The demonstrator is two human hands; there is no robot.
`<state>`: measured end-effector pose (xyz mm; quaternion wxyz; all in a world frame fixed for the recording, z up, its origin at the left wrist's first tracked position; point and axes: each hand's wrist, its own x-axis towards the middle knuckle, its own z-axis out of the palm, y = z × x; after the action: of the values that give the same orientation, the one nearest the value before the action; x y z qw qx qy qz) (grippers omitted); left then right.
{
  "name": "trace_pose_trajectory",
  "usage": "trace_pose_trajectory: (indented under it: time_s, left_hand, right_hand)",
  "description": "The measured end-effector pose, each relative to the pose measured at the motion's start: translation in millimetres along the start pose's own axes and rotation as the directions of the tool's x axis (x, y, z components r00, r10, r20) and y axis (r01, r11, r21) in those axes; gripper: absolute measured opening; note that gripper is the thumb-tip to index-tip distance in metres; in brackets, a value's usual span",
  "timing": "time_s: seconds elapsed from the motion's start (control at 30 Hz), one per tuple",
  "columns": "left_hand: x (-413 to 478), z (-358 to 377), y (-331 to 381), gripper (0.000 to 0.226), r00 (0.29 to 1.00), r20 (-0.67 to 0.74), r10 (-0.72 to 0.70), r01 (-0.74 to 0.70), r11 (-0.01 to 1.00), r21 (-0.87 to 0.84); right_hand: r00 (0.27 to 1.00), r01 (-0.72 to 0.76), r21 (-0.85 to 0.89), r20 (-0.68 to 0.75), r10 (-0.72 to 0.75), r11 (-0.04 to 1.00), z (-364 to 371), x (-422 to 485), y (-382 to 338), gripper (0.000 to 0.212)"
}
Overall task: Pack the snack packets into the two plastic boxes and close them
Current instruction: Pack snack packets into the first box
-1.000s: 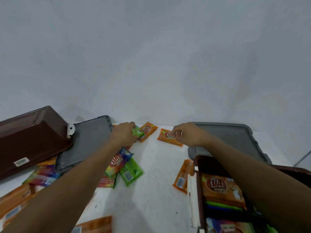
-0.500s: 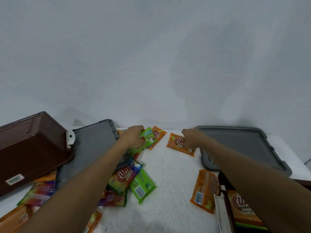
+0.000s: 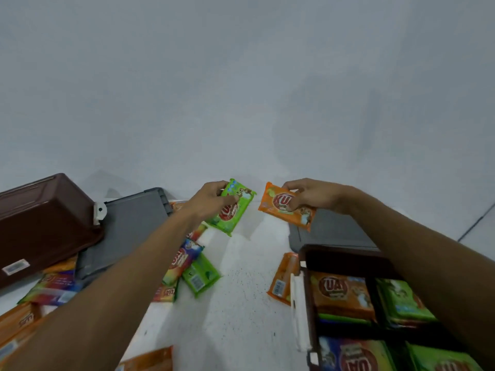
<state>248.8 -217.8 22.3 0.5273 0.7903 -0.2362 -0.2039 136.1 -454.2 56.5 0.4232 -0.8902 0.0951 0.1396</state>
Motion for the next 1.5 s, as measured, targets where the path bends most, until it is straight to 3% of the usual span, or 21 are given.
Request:
trace_pose_trajectory:
  time_s: [0.23,0.37,0.47,0.57,0.67,0.77,0.87,0.97,1.1,1.27,1.4,1.5]
  left_hand:
    - [-45,87,68,0.025,0.980,0.178,0.087,-0.117,0.979,0.164]
    - [-70,134,81,0.027,0.923,0.363,0.128,-0.232,0.937,0.262]
    - [-81,165,81,0.044,0.868,0.463,0.177,-0.382,0.834,0.397]
    - [-84,192,71,0.041,0.841,0.499,0.209,-0.464,0.753,0.466]
    - [-83,207,59,0.036,0.832,0.492,0.258,-0.542,0.569,0.618]
    - [-88,210,51,0.040,0.808,0.473,0.350,-0.567,0.246,0.786]
    - [-95,214,46,0.038,0.766,0.478,0.429,-0.565,0.095,0.820]
    - [-95,213,46,0.039,0.771,0.472,0.427,-0.579,0.164,0.798]
    - [-94,210,45,0.065,0.789,0.542,0.287,-0.612,0.293,0.735]
    - [-93,210,43,0.067,0.789,0.538,0.297,-0.612,0.288,0.737]
    - [-94,210,45,0.064,0.788,0.538,0.302,-0.614,0.302,0.729]
    - [-98,201,52,0.057,0.816,0.495,0.299,-0.575,0.502,0.646]
  right_hand:
    - [0.998,-0.034,-0.021,-0.049,0.033,0.999,-19,-122,54,0.023]
    - [0.998,-0.037,-0.149,-0.059,0.028,0.988,-24,-170,96,0.016]
    - [0.998,-0.007,-0.260,-0.069,-0.011,0.966,-27,-189,117,0.020]
    - [0.996,0.025,-0.512,-0.060,-0.065,0.859,-24,-200,131,0.033]
    - [0.984,-0.005,-0.663,-0.136,-0.113,0.749,-17,-207,143,0.043]
    - [0.944,-0.044,-0.806,-0.228,-0.240,0.591,-10,-211,144,0.043]
    - [0.924,-0.019,-0.815,-0.235,-0.301,0.580,-7,-212,147,0.045]
    - [0.920,0.020,-0.806,-0.216,-0.326,0.591,-7,-212,153,0.049]
    - [0.948,0.107,-0.768,-0.113,-0.298,0.632,-2,-211,159,0.046]
    - [0.954,0.106,-0.727,-0.118,-0.275,0.679,-2,-212,163,0.059]
    - [0.947,0.074,-0.705,-0.173,-0.272,0.705,0,-210,163,0.052]
    - [0.951,0.093,-0.606,-0.181,-0.250,0.790,0,-208,155,0.042]
